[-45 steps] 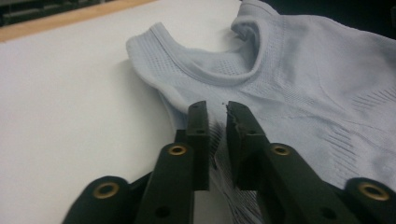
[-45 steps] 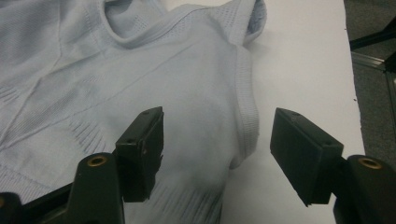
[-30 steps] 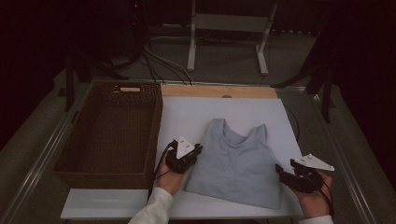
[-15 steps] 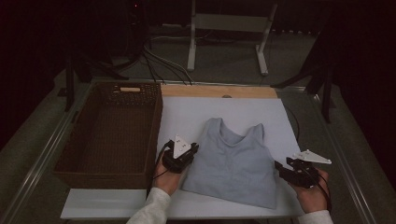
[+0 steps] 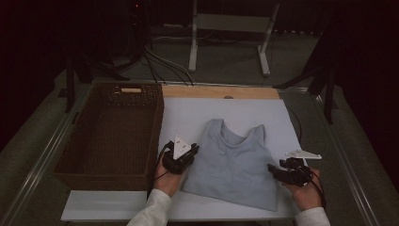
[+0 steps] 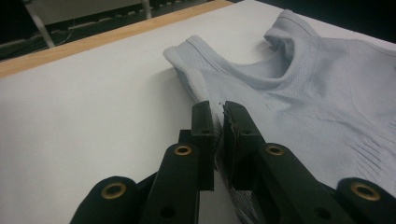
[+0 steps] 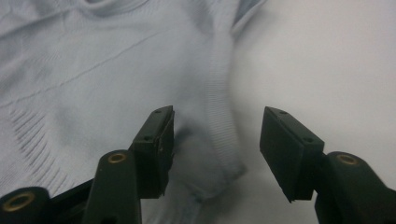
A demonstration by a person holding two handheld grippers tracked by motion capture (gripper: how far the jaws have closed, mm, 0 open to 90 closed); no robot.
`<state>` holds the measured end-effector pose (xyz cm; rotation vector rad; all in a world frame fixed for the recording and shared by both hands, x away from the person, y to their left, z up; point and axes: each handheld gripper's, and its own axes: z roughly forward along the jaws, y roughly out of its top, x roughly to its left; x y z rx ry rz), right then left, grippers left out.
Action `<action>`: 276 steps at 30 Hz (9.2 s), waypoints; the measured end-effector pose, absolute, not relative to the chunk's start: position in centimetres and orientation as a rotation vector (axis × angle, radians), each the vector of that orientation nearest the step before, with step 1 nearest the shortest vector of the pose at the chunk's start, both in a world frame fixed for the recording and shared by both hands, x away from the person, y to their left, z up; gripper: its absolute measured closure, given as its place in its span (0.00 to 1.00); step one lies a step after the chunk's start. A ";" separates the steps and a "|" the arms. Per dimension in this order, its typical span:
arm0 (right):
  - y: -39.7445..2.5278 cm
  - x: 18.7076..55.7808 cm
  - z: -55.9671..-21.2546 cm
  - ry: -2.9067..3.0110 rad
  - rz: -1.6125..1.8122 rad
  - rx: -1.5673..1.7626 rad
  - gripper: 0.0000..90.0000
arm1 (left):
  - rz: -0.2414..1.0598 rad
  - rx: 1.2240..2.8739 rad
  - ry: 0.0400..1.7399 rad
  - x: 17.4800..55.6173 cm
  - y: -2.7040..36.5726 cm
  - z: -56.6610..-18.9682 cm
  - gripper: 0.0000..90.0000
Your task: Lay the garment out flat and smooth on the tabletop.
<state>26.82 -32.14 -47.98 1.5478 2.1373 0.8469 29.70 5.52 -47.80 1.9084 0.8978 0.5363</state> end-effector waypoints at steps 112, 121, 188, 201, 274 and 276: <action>-32.8 23.6 -49.4 2.156 0.813 1.573 0.38 | 0.411 2.088 0.903 25.4 5.6 -50.6 0.99; -32.5 24.2 -50.2 2.226 0.761 1.565 0.74 | 0.415 2.081 0.906 25.2 5.9 -50.3 1.00; -31.8 24.1 -49.4 2.244 0.736 1.437 0.95 | 0.378 2.146 0.923 23.6 5.3 -50.3 0.98; -33.4 22.3 -48.8 2.204 0.738 1.492 0.95 | 0.303 2.146 0.871 22.1 4.2 -49.9 0.98; -36.2 25.2 -47.1 1.973 1.087 1.593 0.15 | 0.407 1.867 0.953 26.0 6.1 -47.5 0.04; -36.1 25.0 -47.0 1.963 1.101 1.577 0.14 | 0.410 1.870 0.957 26.1 6.0 -47.5 0.03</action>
